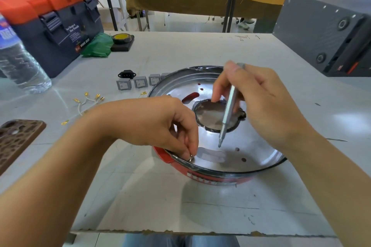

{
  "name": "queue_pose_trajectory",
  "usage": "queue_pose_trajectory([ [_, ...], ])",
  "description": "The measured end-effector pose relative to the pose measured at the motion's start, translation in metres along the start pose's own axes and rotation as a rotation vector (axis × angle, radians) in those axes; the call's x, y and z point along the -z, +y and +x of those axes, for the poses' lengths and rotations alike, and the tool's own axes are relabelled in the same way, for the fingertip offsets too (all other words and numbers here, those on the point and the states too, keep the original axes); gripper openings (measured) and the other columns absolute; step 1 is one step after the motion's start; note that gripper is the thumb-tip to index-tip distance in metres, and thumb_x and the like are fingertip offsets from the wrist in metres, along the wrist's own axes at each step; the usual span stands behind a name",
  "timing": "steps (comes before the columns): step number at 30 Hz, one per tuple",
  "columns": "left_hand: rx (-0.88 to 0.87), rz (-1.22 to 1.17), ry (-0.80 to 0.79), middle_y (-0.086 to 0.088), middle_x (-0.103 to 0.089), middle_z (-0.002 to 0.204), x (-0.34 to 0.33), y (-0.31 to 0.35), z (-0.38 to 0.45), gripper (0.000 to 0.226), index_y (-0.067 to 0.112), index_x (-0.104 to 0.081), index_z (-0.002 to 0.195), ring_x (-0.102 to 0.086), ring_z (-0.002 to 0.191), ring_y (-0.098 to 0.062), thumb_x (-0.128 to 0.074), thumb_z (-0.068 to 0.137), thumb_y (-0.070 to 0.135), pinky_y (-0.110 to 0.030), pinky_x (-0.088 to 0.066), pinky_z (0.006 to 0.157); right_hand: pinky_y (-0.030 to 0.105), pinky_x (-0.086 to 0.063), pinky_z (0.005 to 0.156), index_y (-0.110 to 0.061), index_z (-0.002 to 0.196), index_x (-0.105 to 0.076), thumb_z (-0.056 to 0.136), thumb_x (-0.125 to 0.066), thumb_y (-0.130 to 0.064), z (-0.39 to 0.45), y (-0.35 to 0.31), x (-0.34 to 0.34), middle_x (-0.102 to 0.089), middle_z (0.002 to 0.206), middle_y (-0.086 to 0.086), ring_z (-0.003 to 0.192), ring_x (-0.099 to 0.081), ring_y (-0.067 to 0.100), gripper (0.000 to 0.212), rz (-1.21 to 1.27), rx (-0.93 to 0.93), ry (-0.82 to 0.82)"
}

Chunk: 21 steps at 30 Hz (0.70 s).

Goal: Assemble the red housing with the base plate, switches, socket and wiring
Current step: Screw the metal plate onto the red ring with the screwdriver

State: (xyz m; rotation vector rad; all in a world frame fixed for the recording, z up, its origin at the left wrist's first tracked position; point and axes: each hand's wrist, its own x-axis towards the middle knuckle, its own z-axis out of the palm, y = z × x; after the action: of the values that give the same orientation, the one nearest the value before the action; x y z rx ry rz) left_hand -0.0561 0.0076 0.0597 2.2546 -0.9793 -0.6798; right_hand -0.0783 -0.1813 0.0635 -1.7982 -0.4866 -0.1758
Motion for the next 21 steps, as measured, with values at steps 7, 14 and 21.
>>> queue_pose_trajectory([
  [7, 0.002, 0.002, -0.008, 0.013, -0.06, 0.08, 0.001, 0.002, 0.0, 0.013, 0.03, -0.073, 0.077, -0.055, 0.065, -0.005, -0.077, 0.076, 0.017, -0.023, -0.049, 0.068, 0.015, -0.033, 0.039, -0.003, 0.061, -0.054, 0.081, -0.046, -0.04, -0.004, -0.006, -0.013, -0.043, 0.041, 0.003, 0.037, -0.037, 0.008, 0.043, 0.106, 0.008, -0.099],
  [14, 0.043, 0.075, -0.017, 0.017, -0.06, 0.068, 0.002, 0.005, 0.001, 0.025, 0.037, -0.066, 0.068, -0.056, 0.063, -0.004, -0.074, 0.078, 0.017, -0.038, -0.053, 0.074, 0.015, -0.04, 0.048, -0.016, 0.062, -0.06, 0.091, -0.05, -0.027, -0.009, 0.003, -0.011, -0.055, 0.048, 0.006, 0.042, -0.047, 0.006, 0.033, -0.074, 0.058, -0.196],
  [21, 0.064, 0.109, -0.007, 0.019, -0.059, 0.065, 0.001, 0.008, 0.001, 0.019, 0.035, -0.065, 0.069, -0.054, 0.061, -0.001, -0.074, 0.077, 0.02, -0.016, -0.047, 0.062, 0.014, -0.04, 0.052, -0.015, 0.066, -0.062, 0.09, -0.049, -0.027, -0.009, 0.006, -0.013, -0.056, 0.052, 0.009, 0.046, -0.051, 0.007, 0.03, -0.089, 0.051, -0.244],
])
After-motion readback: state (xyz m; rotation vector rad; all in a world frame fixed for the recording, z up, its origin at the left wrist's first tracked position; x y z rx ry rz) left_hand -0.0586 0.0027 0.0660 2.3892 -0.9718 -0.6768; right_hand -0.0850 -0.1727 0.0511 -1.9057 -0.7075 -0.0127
